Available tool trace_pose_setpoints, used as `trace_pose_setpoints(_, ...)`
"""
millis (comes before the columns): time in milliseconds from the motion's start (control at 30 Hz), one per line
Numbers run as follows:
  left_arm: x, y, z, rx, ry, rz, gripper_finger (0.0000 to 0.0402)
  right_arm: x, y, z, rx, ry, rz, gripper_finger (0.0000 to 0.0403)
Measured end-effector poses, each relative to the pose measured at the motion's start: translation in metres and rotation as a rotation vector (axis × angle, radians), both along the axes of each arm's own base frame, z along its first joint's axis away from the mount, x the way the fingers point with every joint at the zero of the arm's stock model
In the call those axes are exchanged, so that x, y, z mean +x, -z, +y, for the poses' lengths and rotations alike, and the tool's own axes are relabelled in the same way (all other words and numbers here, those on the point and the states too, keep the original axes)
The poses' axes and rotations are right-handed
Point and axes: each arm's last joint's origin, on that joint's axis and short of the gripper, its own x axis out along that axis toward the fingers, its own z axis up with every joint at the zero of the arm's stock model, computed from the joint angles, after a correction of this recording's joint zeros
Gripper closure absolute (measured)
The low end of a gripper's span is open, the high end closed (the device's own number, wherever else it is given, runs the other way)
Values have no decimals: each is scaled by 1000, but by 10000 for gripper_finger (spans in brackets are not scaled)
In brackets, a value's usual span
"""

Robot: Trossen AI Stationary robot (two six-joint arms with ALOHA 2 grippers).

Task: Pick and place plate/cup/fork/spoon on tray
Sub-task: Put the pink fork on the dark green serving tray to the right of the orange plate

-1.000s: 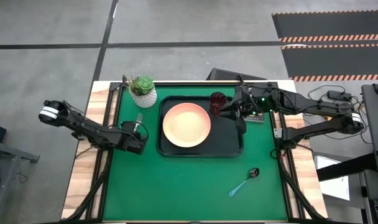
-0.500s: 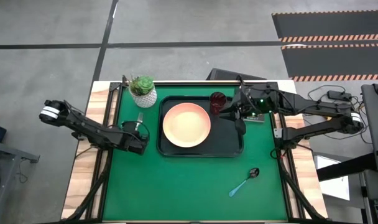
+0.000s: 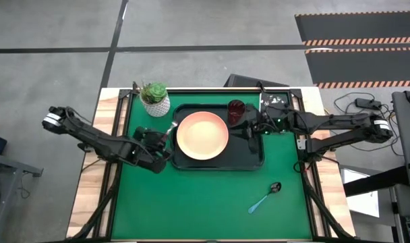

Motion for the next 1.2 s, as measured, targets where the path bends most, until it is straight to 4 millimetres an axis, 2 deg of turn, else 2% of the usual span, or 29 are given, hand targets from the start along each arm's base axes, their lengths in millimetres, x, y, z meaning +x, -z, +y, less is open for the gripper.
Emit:
trace_pose_setpoints(167,26,-36,-23,217,146,-145,370,23,9,6,-43,-37,-155,300)
trace_pose_setpoints(367,53,-57,-38,382,239,-226,370,57,19,12,-77,-33,-322,261)
trace_pose_setpoints(467,62,-58,-41,460,238,-205,370,72,23,11,-60,-14,-392,241)
trace_pose_setpoints(567,68,-57,-43,520,162,-179,370,83,27,10,-39,27,-447,229)
trace_pose_setpoints(733,79,-53,-43,578,63,-132,370,101,33,7,-28,67,-479,225)
trace_pose_setpoints(867,86,-47,-38,600,13,-88,370,117,30,6,29,106,-488,225)
trace_pose_setpoints(1033,87,-47,-36,596,2,-96,370,127,30,2,61,197,-486,225)
trace_pose_setpoints(1200,86,-52,-35,579,-12,-135,370,132,26,1,63,204,-499,233)
